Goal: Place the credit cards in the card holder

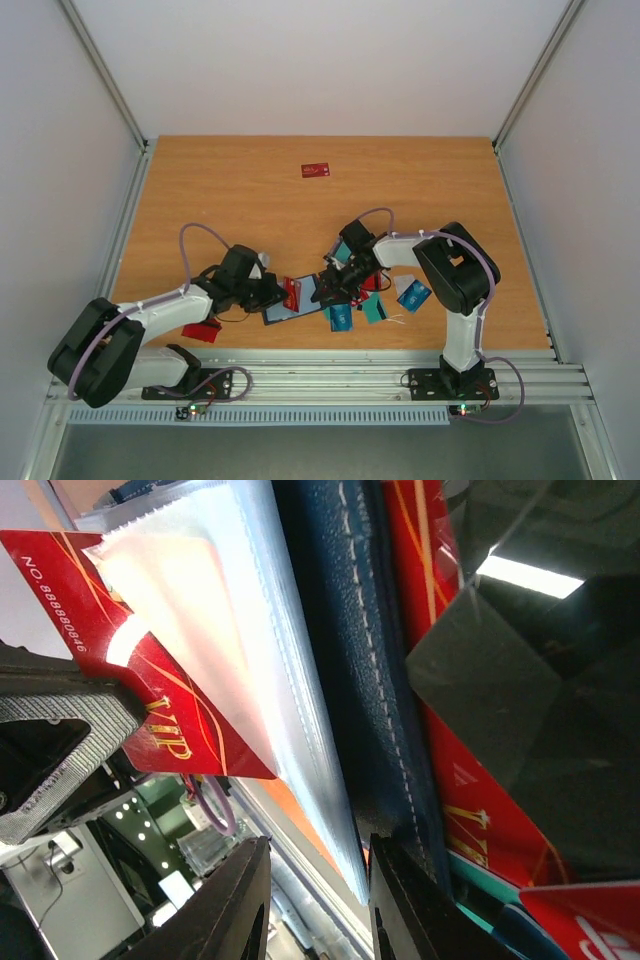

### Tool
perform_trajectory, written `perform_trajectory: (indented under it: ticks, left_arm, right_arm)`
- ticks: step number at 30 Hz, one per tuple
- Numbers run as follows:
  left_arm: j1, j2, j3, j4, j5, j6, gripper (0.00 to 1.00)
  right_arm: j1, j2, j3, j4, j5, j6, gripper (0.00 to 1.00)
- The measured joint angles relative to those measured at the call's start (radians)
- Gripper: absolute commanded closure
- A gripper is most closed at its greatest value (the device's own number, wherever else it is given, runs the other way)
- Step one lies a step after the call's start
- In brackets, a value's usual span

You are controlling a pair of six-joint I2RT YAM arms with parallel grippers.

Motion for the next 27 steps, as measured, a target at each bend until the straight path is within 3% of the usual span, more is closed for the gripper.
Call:
perform_trajectory:
  ticks: [27]
  left_arm:
    - [-0.035, -0.089, -0.098, 0.059, -0.06, -0.018, 1.0]
  right_arm:
    - [0.032, -0.013, -0.042, 0.105, -0.021, 0.112, 0.72]
